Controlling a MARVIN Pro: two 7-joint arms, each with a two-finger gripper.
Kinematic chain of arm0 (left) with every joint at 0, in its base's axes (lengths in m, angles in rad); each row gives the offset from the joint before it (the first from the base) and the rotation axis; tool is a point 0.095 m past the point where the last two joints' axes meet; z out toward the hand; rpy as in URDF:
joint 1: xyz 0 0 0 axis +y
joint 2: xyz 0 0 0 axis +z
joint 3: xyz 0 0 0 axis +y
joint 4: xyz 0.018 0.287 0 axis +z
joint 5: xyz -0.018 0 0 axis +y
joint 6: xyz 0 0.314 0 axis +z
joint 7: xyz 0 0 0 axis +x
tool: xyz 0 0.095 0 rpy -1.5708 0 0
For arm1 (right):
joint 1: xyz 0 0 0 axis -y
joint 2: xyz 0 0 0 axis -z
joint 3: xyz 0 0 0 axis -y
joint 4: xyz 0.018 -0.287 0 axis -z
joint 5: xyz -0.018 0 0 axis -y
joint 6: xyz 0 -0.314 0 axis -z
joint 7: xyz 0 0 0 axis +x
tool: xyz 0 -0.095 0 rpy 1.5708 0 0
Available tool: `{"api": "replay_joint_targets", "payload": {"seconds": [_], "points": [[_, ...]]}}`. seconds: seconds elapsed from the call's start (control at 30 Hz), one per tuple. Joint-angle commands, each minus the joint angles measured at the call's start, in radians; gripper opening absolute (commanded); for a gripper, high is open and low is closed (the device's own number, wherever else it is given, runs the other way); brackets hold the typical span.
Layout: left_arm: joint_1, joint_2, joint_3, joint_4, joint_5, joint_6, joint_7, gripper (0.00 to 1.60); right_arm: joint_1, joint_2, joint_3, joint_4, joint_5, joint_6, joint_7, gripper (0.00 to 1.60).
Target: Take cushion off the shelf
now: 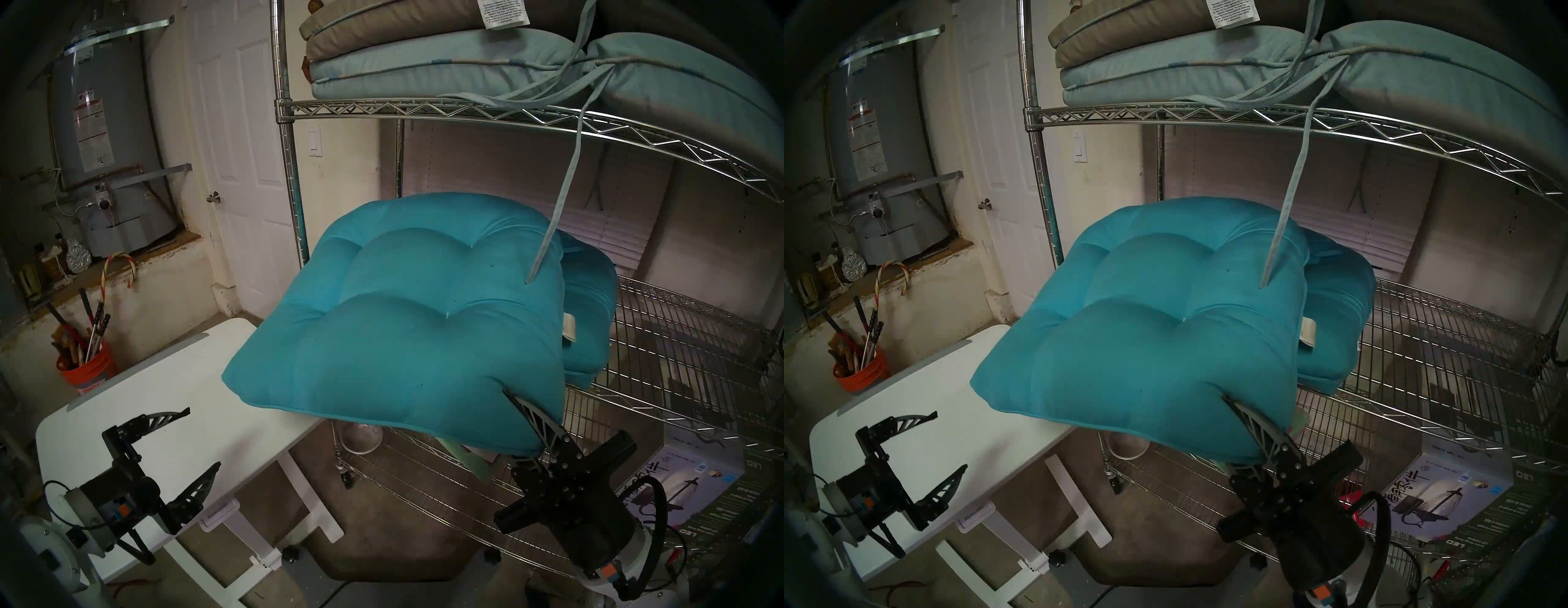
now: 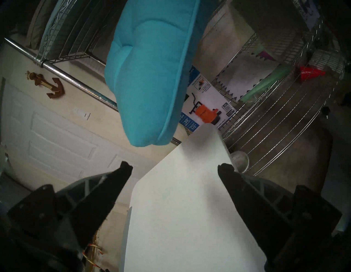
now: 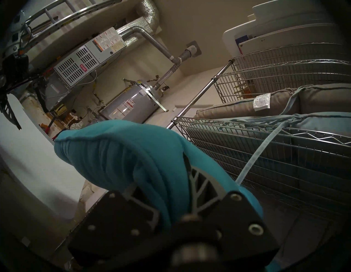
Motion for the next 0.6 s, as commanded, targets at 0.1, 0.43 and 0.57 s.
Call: {"api": "replay_joint_targets", "payload": {"seconds": [0.1,0.43,0.57], "points": [[0.085,-0.06,0.047,0.03,0.062,-0.129,0.035,1.6,0.013,-0.018,-0.002,-0.03,0.021,0.0,-0.029,0.0],[0.109,-0.085,0.055,0.085,0.168,-0.284,0.216,1.6,0.016,-0.027,-0.01,-0.03,0.022,0.0,-0.036,0.0],[0.111,-0.087,0.053,0.091,0.211,-0.35,0.294,1.6,0.018,-0.032,-0.014,-0.03,0.022,0.0,-0.039,0.0]]}}
